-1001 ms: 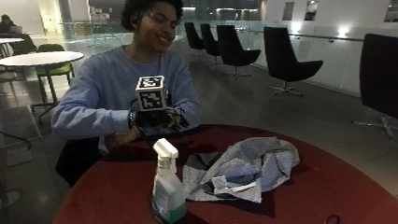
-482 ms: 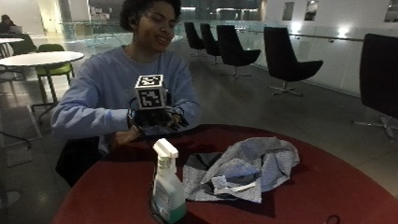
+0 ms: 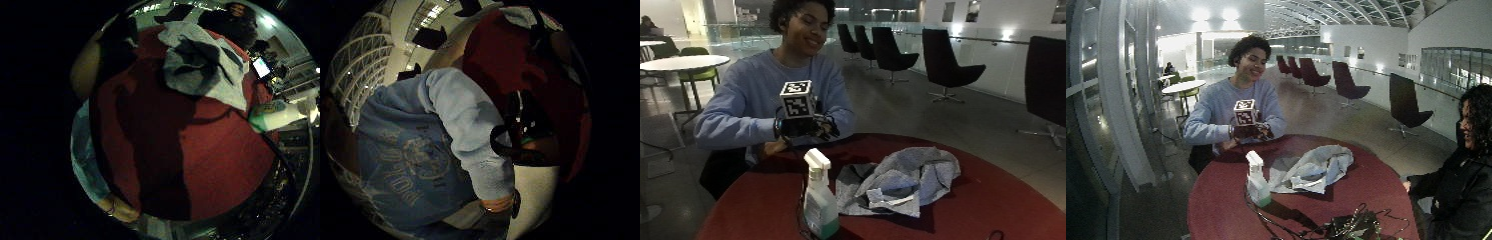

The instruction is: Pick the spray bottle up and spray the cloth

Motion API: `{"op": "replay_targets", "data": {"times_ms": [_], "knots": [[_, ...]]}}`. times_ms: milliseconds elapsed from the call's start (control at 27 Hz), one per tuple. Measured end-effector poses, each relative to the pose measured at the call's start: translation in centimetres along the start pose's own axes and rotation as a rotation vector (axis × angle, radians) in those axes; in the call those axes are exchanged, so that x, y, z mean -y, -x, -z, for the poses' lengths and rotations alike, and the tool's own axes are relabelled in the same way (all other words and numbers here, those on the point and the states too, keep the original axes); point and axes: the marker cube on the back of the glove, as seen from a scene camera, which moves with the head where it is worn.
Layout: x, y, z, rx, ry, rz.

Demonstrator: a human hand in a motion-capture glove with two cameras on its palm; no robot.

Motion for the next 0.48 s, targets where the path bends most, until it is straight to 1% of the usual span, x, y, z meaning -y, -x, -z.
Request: {"op": "replay_targets", "data": {"times_ms": [148, 297, 482], "knots": [[-1.6, -1.4, 0.3, 0.078, -0.06, -0.063], [-4.3, -2.6, 0.4, 0.227, -0.167, -0.171], [-6.3, -8.1, 2.8, 0.467, -0.338, -0.291]]}}
